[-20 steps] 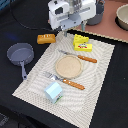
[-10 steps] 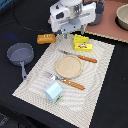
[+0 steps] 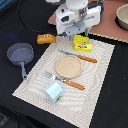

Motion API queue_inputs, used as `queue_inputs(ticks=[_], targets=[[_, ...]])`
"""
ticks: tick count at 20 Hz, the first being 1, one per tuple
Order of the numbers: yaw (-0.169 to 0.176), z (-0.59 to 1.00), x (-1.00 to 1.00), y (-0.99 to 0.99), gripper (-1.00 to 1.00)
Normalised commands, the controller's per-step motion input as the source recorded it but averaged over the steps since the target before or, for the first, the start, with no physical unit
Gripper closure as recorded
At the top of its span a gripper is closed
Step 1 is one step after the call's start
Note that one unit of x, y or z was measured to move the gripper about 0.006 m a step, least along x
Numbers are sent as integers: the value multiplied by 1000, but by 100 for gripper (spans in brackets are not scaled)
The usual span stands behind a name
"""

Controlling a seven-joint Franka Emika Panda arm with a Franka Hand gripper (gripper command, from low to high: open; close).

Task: Interact with the objects in diverse but meaningful ways.

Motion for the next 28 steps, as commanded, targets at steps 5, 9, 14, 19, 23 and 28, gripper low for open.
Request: queue_inputs(ticks=[5, 9, 14, 19, 23, 28], targets=[[-66, 288, 682, 259, -100], [-44, 53, 381, 253, -100], [-37, 1, 328, 277, -100], [-12, -11, 142, 314, -100], [0, 0, 7, 343, -100], [0, 35, 146, 376, 100]])
